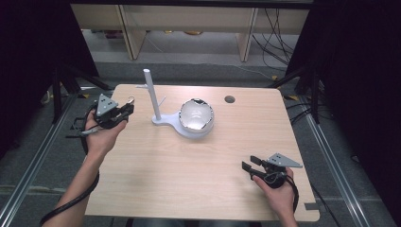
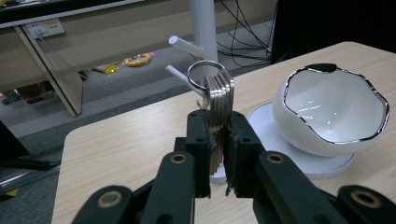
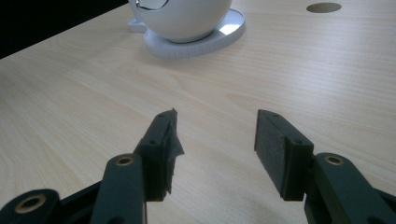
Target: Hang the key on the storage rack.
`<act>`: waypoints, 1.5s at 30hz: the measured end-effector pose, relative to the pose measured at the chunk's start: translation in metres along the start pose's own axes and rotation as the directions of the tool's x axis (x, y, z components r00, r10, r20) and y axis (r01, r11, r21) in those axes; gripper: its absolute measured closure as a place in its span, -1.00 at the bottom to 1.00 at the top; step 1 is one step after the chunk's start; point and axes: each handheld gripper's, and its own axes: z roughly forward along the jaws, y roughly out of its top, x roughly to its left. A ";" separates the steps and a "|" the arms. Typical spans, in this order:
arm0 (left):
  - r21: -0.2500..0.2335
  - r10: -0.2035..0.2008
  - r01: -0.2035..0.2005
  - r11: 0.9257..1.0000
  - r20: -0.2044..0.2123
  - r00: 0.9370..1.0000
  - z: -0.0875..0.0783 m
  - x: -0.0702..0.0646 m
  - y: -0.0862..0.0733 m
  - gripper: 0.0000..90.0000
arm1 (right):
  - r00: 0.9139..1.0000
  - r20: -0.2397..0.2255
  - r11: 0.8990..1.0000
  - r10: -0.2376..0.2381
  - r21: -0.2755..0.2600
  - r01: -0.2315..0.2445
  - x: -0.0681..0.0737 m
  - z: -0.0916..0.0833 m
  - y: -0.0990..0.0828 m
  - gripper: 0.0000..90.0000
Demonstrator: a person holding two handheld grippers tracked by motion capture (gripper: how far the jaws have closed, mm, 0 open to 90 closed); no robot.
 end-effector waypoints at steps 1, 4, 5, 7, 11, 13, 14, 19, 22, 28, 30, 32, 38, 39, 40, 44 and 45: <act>-0.001 -0.001 0.001 1.000 -0.001 1.000 0.001 0.000 0.001 0.80 | 1.000 0.000 1.000 0.002 0.001 -0.002 0.000 0.000 0.000 0.11; -0.004 -0.006 0.006 1.000 0.000 1.000 0.003 0.001 0.002 0.80 | 0.999 0.006 0.999 -0.044 -0.018 0.044 -0.004 0.001 0.000 0.11; -0.004 -0.006 0.006 1.000 0.000 1.000 0.003 0.001 0.002 0.80 | 0.999 0.006 0.999 -0.044 -0.018 0.044 -0.004 0.001 0.000 0.11; -0.004 -0.008 0.008 1.000 0.000 1.000 0.004 0.002 0.003 0.80 | 1.000 0.001 1.000 0.008 0.001 -0.008 0.000 -0.001 -0.001 0.11; -0.006 -0.009 0.009 1.000 -0.001 1.000 0.005 0.002 0.006 0.80 | 0.999 0.005 0.999 -0.044 -0.008 0.044 -0.004 0.000 0.000 0.10; -0.009 -0.008 0.008 1.000 0.000 1.000 0.006 0.003 0.008 0.80 | 0.999 -0.008 0.999 -0.033 -0.013 0.033 -0.003 0.001 -0.001 0.10; -0.012 -0.008 0.008 1.000 -0.001 1.000 0.007 0.003 0.010 0.80 | 0.999 -0.011 0.999 -0.035 -0.014 0.035 -0.003 0.002 -0.001 0.10; -0.017 -0.005 0.005 1.000 -0.001 1.000 0.010 0.003 0.014 0.80 | 0.999 -0.010 0.999 -0.041 -0.017 0.041 -0.002 0.002 -0.001 0.10; -0.018 -0.010 0.009 1.000 -0.004 1.000 0.012 0.003 0.017 0.80 | 1.000 -0.016 1.000 -0.021 -0.015 0.020 -0.001 0.002 -0.002 0.11; -0.018 -0.013 0.013 1.000 -0.004 1.000 0.016 0.003 0.023 0.80 | 1.000 -0.019 1.000 -0.002 -0.007 0.002 0.000 0.002 -0.002 0.10; -0.018 -0.011 0.011 1.000 -0.005 1.000 0.017 0.003 0.025 0.80 | 1.000 -0.015 1.000 -0.008 -0.011 0.008 0.000 0.002 -0.002 0.10; -0.019 -0.014 0.014 1.000 -0.005 1.000 0.018 0.004 0.026 0.80 | 1.000 -0.017 1.000 -0.026 -0.017 0.026 -0.002 0.002 -0.002 0.10; 0.000 -0.014 0.014 1.000 -0.011 1.000 0.023 0.006 0.028 0.80 | 0.999 -0.021 1.000 -0.025 -0.015 0.025 -0.002 0.002 -0.002 0.10; 0.000 -0.014 0.014 1.000 -0.011 1.000 0.023 0.006 0.028 0.80 | 0.999 -0.021 1.000 -0.025 -0.015 0.025 -0.002 0.002 -0.002 0.10; 0.002 -0.017 0.017 1.000 -0.012 1.000 0.025 0.007 0.028 0.80 | 0.999 -0.012 0.999 -0.036 -0.014 0.036 -0.003 0.002 -0.002 0.10; 0.014 -0.013 0.013 1.000 -0.011 1.000 0.028 0.008 0.028 0.80 | 0.999 0.002 0.999 -0.051 -0.017 0.051 -0.004 0.002 -0.002 0.10; 0.016 -0.016 0.016 1.000 -0.011 1.000 0.028 0.008 0.028 0.80 | 0.999 0.002 0.999 -0.051 -0.017 0.051 -0.004 0.002 -0.002 0.10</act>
